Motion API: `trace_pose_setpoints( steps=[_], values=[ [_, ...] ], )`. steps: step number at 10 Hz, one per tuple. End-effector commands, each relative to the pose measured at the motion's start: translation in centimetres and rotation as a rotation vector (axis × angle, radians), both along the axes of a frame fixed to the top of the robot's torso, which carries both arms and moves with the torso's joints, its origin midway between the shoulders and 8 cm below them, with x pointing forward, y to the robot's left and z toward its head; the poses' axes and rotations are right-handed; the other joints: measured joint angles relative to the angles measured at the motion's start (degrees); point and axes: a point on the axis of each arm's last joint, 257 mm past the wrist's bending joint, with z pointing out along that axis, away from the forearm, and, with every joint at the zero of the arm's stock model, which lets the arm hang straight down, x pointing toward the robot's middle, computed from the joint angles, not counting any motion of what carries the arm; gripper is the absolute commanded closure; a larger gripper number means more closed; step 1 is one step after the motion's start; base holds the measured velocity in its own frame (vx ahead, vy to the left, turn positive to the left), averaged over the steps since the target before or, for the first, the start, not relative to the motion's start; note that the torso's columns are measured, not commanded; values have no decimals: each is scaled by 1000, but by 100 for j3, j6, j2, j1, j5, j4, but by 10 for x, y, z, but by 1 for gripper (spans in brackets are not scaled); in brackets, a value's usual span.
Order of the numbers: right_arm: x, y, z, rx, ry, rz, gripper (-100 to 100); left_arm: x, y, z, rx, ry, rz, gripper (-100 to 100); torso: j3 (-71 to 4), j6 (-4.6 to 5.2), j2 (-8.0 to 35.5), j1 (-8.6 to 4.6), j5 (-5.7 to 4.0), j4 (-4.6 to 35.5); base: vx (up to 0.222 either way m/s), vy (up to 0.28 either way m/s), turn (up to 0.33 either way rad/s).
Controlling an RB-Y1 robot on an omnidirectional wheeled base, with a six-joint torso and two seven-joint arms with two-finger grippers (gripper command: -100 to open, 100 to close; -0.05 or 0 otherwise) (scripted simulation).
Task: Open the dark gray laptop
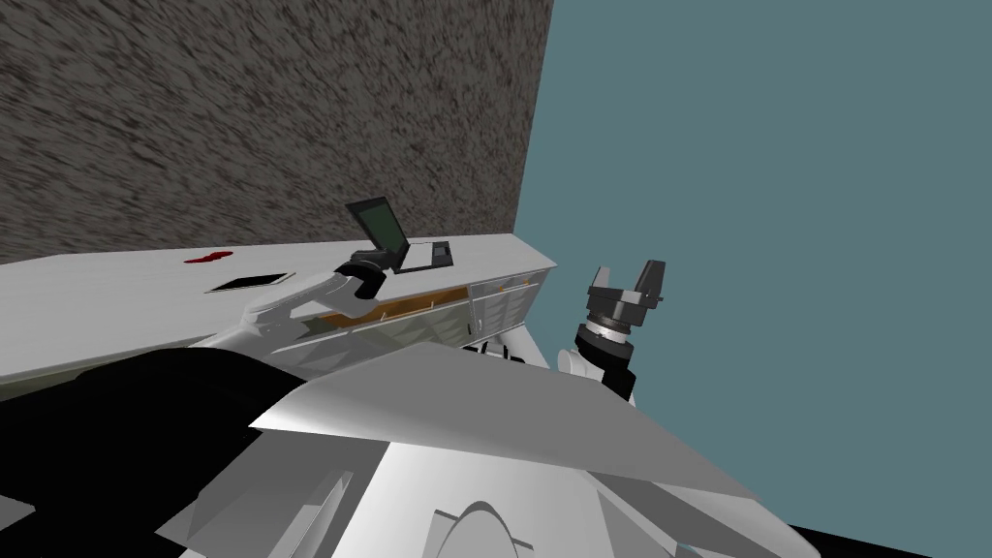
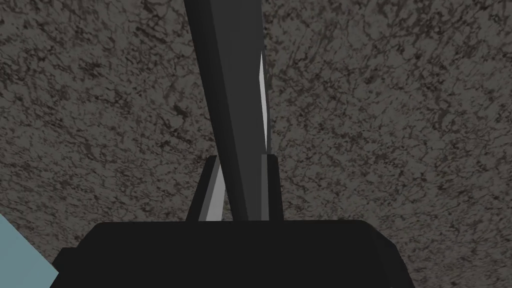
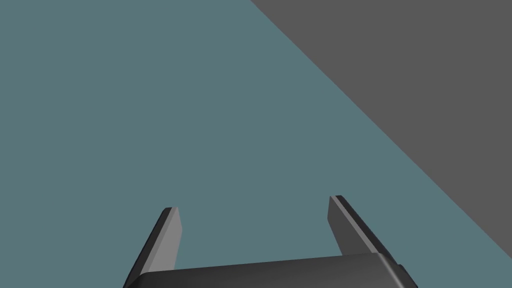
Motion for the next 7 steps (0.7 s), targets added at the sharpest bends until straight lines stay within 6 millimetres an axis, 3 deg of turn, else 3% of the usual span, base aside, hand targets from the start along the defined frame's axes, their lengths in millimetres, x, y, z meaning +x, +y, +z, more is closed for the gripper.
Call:
trace_pose_setpoints(
  steps=[1, 5, 6, 7],
  values=[
    [0, 0, 0, 0, 0, 0, 0, -6, -1, -11, 100, 74, 1, 100, -6, 8, -9, -2, 0, -4, 13, -18, 1],
    [0, 0, 0, 0, 0, 0, 0, -16, -1, -20, 253, 170, 4, 100, 6, -3, 0, 11, 22, -12, 9, -16, -6],
    [0, 0, 0, 0, 0, 0, 0, -13, 3, -11, 239, 137, 13, 100, 3, -6, -5, 19, 27, -16, 1, -13, -2],
    [0, 0, 0, 0, 0, 0, 0, -19, 6, -20, 312, 191, 21, 100, -4, -10, -5, 31, 12, -3, 15, -17, -32]
  ],
)
